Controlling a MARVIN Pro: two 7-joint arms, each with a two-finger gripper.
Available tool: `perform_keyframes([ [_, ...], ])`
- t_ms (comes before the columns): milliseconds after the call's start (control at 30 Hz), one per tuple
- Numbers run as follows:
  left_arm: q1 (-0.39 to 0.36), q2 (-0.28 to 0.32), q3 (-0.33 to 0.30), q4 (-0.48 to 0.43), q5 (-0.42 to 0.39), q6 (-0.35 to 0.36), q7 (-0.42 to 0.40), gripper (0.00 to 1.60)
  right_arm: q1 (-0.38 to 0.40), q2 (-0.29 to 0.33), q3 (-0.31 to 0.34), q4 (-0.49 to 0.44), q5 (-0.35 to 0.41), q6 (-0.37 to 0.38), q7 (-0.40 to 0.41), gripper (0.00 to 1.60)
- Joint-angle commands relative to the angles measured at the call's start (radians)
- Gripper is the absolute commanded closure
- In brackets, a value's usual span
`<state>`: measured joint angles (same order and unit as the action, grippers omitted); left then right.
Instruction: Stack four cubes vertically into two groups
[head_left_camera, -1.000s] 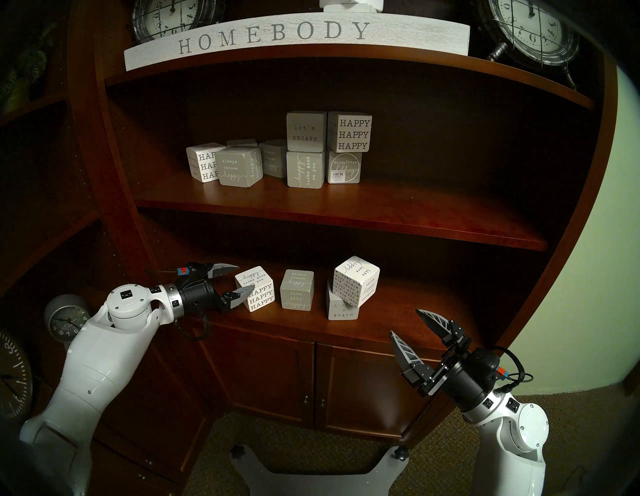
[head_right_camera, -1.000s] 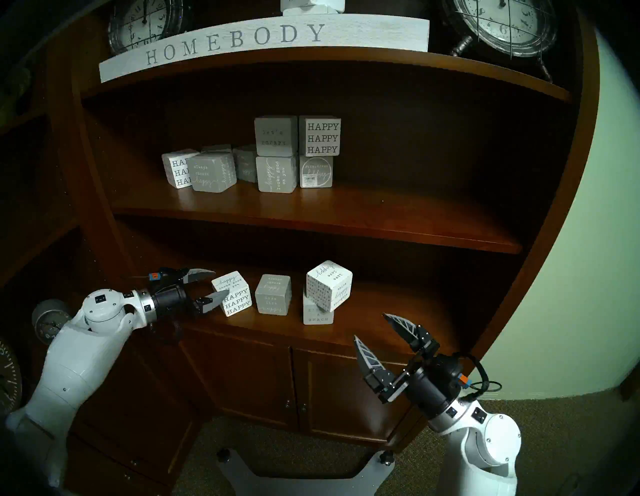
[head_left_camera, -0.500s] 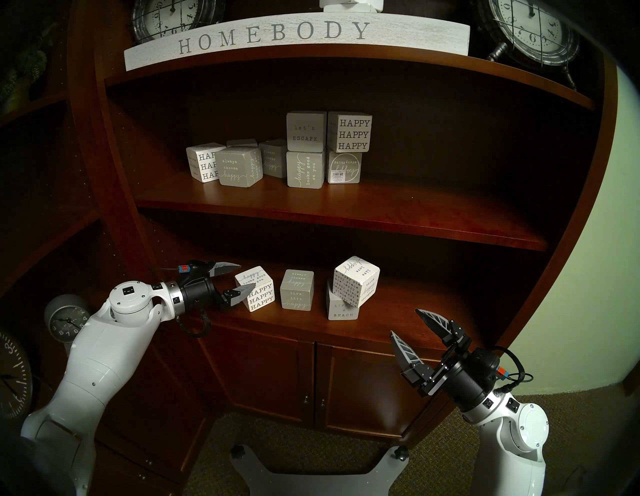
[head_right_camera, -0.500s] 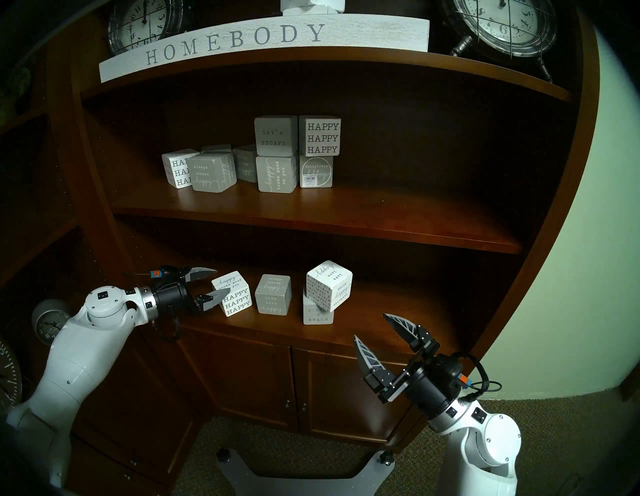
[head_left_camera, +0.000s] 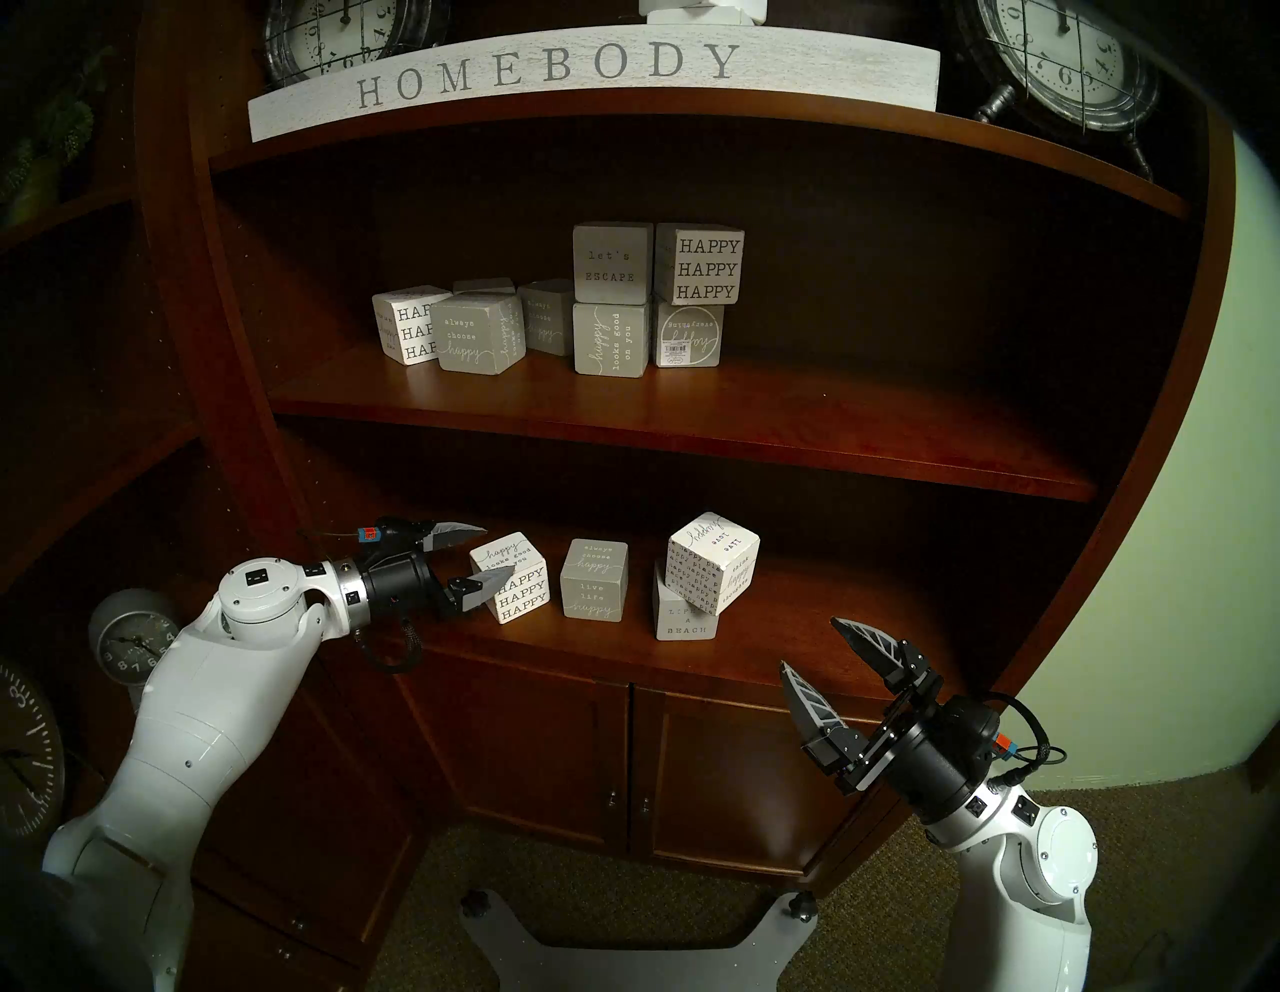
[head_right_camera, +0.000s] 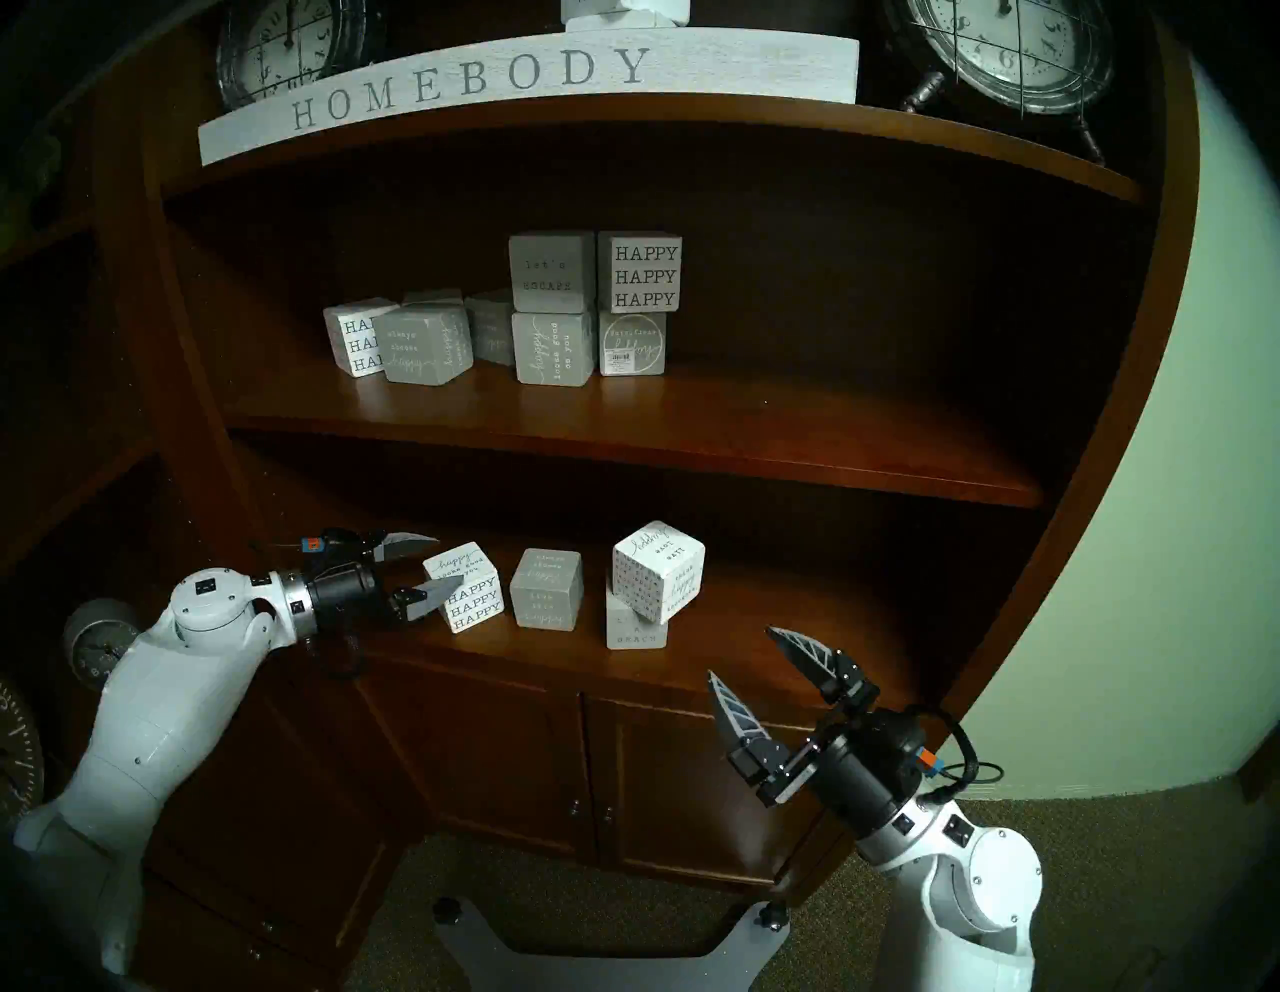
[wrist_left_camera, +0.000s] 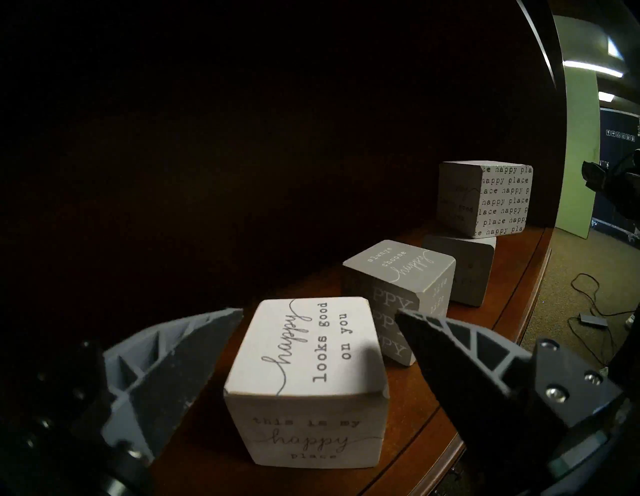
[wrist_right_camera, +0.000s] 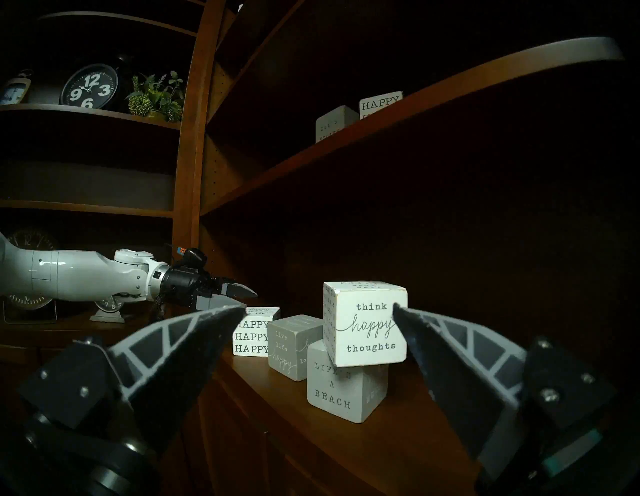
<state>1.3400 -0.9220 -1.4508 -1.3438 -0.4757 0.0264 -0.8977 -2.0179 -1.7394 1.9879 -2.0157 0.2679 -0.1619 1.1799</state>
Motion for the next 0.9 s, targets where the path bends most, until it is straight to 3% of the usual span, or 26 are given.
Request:
perform_keyframes([
  [0, -0.027, -0.002, -0.001, 0.003, -0.003, 0.005, -0.004, 0.0, 0.005, 0.001, -0.002, -0.014, 0.01, 0.002, -0.002, 0.0],
  [867, -0.087, -0.023, 0.046, 0.08, 0.036, 0.032, 0.003, 0.0, 0.005, 0.001, -0.002, -0.014, 0.01, 0.002, -0.002, 0.0],
])
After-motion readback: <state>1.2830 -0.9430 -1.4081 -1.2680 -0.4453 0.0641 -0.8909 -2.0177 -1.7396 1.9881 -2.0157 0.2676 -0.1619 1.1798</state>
